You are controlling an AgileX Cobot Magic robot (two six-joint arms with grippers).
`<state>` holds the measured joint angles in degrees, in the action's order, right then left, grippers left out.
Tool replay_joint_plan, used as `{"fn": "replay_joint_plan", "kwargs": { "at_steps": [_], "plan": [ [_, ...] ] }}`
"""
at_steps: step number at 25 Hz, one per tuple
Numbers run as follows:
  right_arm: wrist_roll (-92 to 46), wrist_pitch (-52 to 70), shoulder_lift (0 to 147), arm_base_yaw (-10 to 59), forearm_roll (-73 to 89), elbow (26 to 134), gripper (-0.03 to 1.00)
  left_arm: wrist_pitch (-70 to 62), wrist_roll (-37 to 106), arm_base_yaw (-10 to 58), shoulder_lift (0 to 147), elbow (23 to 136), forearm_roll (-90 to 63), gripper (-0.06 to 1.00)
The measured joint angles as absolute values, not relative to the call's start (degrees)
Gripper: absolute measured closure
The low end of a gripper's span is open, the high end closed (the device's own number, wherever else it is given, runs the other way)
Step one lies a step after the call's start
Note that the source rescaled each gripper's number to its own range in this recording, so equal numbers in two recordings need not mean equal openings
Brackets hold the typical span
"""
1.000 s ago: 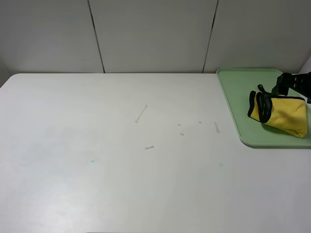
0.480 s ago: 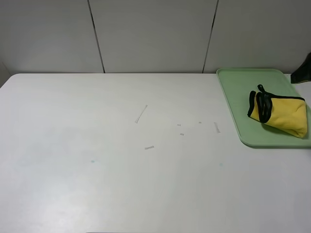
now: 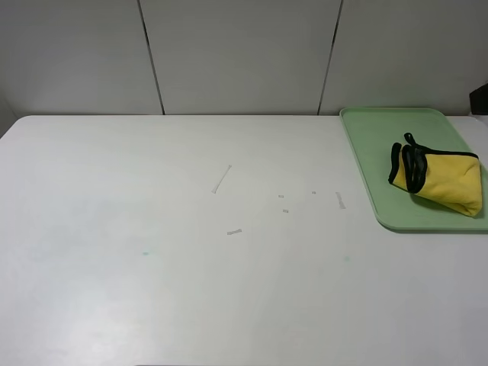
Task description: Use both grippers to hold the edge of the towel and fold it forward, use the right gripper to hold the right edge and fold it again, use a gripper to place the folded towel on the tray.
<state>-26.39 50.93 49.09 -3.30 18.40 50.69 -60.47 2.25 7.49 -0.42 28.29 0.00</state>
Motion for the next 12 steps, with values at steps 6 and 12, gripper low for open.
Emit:
{"fn": "replay_joint_plan", "kwargs": {
  "at_steps": [6, 12],
  "plan": [
    [-26.94, 58.95, 41.34, 4.89, 17.53, 50.08, -0.03, -60.47, 2.25, 7.49, -0.42, 28.29, 0.0, -0.06],
    [-26.95, 59.25, 29.13, 6.23, 17.47, 41.73, -0.03, -60.47, 2.25, 7.49, -0.42, 28.29, 0.0, -0.06]
  ]
}}
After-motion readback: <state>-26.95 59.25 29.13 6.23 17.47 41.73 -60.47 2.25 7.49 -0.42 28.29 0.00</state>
